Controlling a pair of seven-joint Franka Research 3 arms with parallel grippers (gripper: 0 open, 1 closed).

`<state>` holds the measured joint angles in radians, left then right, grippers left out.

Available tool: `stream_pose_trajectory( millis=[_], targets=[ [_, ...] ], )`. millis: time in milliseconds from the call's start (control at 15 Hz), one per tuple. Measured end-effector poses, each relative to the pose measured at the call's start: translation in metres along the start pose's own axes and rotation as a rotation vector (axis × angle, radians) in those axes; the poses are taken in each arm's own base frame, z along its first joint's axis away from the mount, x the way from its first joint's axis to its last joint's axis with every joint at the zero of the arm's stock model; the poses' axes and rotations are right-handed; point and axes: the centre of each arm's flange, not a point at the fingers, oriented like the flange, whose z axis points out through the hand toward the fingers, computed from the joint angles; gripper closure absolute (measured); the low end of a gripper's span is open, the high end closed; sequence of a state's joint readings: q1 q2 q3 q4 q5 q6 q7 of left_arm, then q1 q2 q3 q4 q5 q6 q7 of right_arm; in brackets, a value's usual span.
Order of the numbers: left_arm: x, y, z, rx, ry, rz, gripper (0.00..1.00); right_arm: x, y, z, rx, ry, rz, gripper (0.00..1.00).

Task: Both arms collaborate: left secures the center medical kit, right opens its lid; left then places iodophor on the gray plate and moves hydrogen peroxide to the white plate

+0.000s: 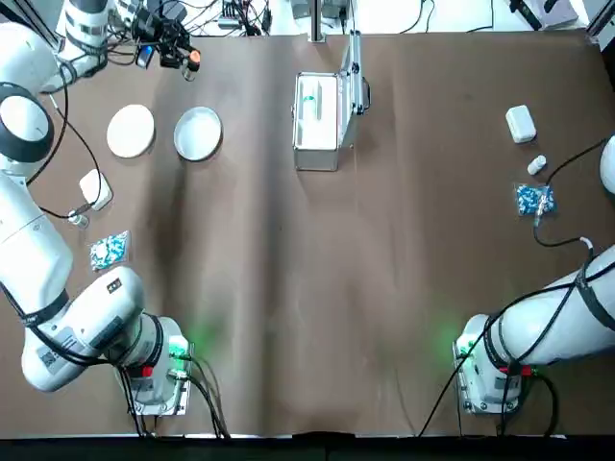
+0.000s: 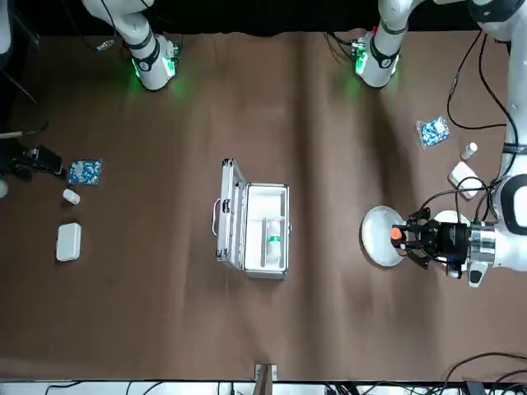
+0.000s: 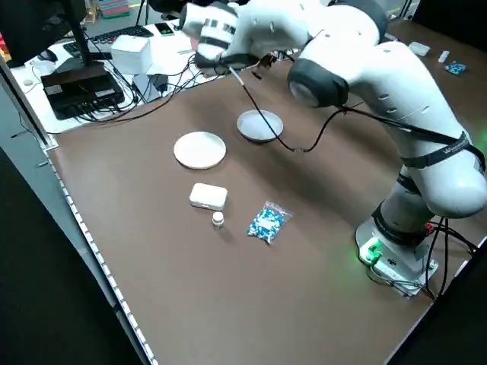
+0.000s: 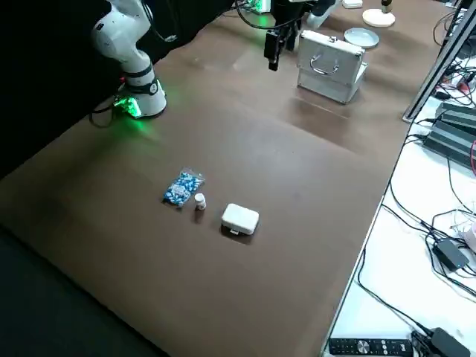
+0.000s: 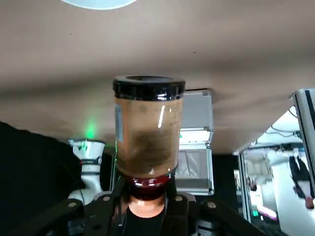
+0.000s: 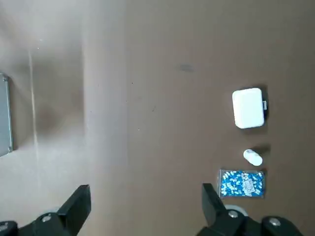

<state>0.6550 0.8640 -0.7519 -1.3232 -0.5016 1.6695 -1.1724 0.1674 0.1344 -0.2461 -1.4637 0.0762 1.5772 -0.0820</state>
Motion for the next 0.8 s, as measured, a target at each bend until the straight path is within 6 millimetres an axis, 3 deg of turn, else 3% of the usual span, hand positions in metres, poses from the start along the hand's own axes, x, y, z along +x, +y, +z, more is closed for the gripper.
stream_pose_trajectory(
  millis=[133, 333, 533, 800],
  targets=[
    [0.031, -0.009, -0.004, -0.008, -0.080, -0.001, 0.67, 0.000, 0.001, 0.000, 0.000, 0.000, 0.001, 0.00],
    [0.061, -0.023, -0.008, -0.001, -0.193, 0.019, 0.67, 0.000, 0.001, 0.000, 0.000, -0.001, 0.001, 0.00],
    [0.087, -0.038, -0.005, 0.005, -0.297, 0.053, 0.67, -0.001, 0.001, 0.001, 0.000, -0.006, 0.001, 0.00],
    [0.141, -0.059, 0.005, -0.031, -0.382, 0.102, 0.67, -0.001, 0.001, 0.001, 0.001, -0.008, 0.001, 0.00]
  ],
)
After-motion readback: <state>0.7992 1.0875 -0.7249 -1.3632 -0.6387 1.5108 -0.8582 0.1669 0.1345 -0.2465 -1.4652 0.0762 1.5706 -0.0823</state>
